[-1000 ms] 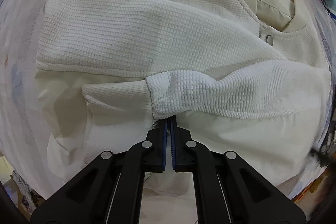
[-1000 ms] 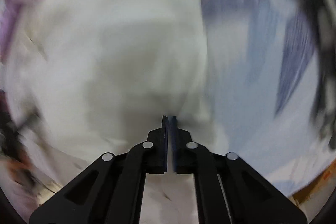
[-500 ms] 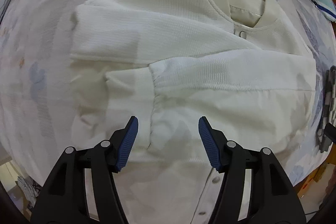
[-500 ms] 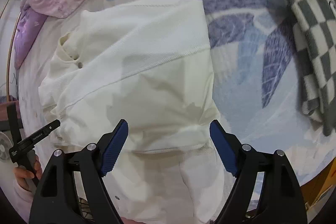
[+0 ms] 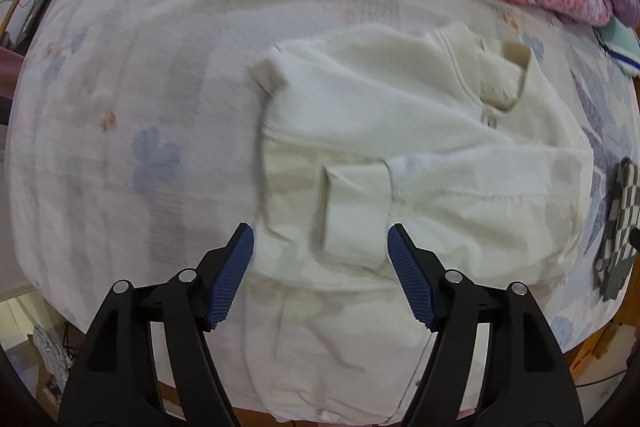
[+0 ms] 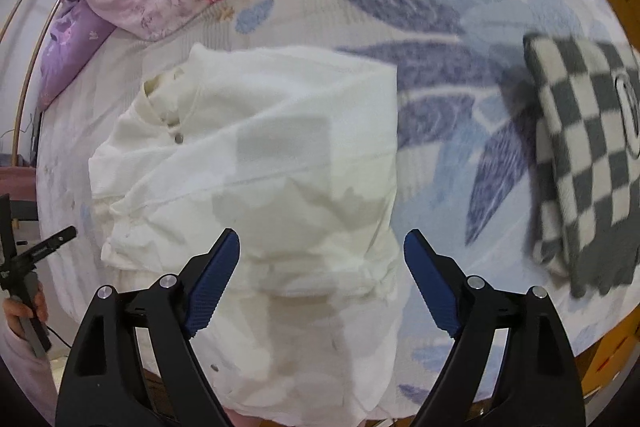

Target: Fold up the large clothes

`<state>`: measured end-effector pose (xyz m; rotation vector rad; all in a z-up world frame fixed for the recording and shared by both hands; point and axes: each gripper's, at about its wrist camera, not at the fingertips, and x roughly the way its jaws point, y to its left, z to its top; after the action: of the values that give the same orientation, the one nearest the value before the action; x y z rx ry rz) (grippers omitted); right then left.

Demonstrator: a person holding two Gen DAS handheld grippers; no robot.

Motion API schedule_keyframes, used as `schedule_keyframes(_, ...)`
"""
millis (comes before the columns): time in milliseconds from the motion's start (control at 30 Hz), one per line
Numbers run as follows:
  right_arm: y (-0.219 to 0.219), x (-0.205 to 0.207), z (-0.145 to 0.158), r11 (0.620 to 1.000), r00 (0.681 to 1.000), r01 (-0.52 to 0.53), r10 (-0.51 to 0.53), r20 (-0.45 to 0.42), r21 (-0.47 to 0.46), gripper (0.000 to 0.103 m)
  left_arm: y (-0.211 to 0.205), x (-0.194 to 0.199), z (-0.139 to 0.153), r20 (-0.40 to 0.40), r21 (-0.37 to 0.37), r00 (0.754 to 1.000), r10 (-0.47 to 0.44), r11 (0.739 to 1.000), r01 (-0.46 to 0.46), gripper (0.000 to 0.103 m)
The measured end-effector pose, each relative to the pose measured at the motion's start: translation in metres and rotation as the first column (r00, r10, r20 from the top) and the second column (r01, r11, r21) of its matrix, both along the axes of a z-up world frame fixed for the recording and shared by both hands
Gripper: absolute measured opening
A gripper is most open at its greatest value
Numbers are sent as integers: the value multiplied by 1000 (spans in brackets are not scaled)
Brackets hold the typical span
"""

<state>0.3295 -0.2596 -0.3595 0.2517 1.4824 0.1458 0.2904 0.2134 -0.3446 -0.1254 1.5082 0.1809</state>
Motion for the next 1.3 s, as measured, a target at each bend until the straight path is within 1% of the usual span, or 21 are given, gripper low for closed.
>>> schedule_keyframes(167, -2, 35, -1, 999, 999, -34, 34, 13, -8, 81, 25, 28, 2, 10, -5, 1000, 6, 1000, -6, 76)
schedule_keyframes(267, -2, 65, -16, 999, 999, -46, 46, -3, -19, 82, 35, 49, -7, 3, -31, 1000, 17, 999, -17, 78)
schedule_keyframes(333, -3, 84, -30, 999, 998, -52, 52, -29, -7, 82, 45, 67, -17, -10, -57, 999, 37, 998, -37, 84)
schedule_keyframes(433, 1, 111, -59, 995, 991, -95, 97, -96, 29, 86, 55, 90, -37, -29, -92, 998, 59, 994, -61, 84)
schedule_keyframes(500, 5, 126, -74, 993, 988, -115, 111, -109, -25, 86, 58, 105, -52, -54, -100, 997, 60, 993, -65, 84)
schedule_keyframes(567, 8, 139, -87, 989, 986, -137, 130, -106, -61, 86, 58, 122, -69, -83, -82, 996, 33, 996, -40, 84)
schedule_keyframes(633, 13, 153, -106, 986, 978, -166, 160, -136, -33, 86, 56, 134, -85, -98, -56, 995, -9, 998, 4, 84)
schedule_keyframes(700, 18, 162, -130, 980, 965, -188, 172, -197, -63, 86, 58, 145, -112, -152, -27, 988, -27, 999, 23, 84)
schedule_keyframes(733, 21, 165, -144, 975, 955, -200, 174, -239, -92, 86, 59, 149, -126, -190, -23, 982, -22, 1000, 18, 84)
schedule_keyframes(800, 23, 165, -165, 970, 945, -212, 172, -278, -120, 86, 60, 152, -143, -222, -30, 975, -26, 999, 20, 85)
schedule_keyframes(833, 25, 165, -173, 967, 945, -215, 171, -279, -136, 89, 61, 153, -146, -211, -32, 977, -26, 999, 20, 84)
schedule_keyframes(867, 26, 164, -175, 965, 948, -215, 171, -267, -148, 89, 61, 153, -146, -195, -38, 980, -33, 999, 26, 84)
schedule_keyframes(900, 28, 163, -174, 965, 954, -211, 168, -249, -158, 88, 60, 152, -144, -179, -43, 983, -53, 998, 46, 78)
schedule_keyframes(933, 27, 161, -169, 969, 963, -192, 156, -218, -156, 80, 57, 151, -139, -154, -53, 985, -82, 996, 74, 60)
schedule_keyframes(967, 26, 159, -164, 972, 970, -181, 150, -192, -152, 69, 54, 149, -134, -134, -53, 984, -119, 992, 113, 47)
schedule_keyframes(1000, 24, 155, -154, 974, 979, -166, 144, -146, -152, 37, 51, 147, -129, -132, -56, 981, -142, 989, 135, 22)
schedule_keyframes(1033, 23, 154, -149, 980, 982, -154, 137, -133, -130, 19, 47, 146, -124, -126, -60, 980, -156, 987, 149, 18)
schedule_keyframes(1067, 20, 151, -142, 986, 987, -129, 117, -110, -103, 17, 44, 145, -120, -119, -40, 979, -168, 986, 164, 18)
schedule_keyframes(1167, 28, 143, -126, 977, 987, -159, 153, -51, -142, 14, 36, 139, -104, -90, 8, 974, -210, 977, 212, 15)
schedule_keyframes(1233, 29, 138, -114, 979, 990, -143, 141, -23, -148, 13, 38, 134, -91, -69, 5, 979, -192, 981, 192, 15)
schedule_keyframes(1300, 24, 132, -99, 988, 995, -94, 96, 9, -119, 13, 41, 130, -78, -48, -7, 983, -175, 985, 174, 15)
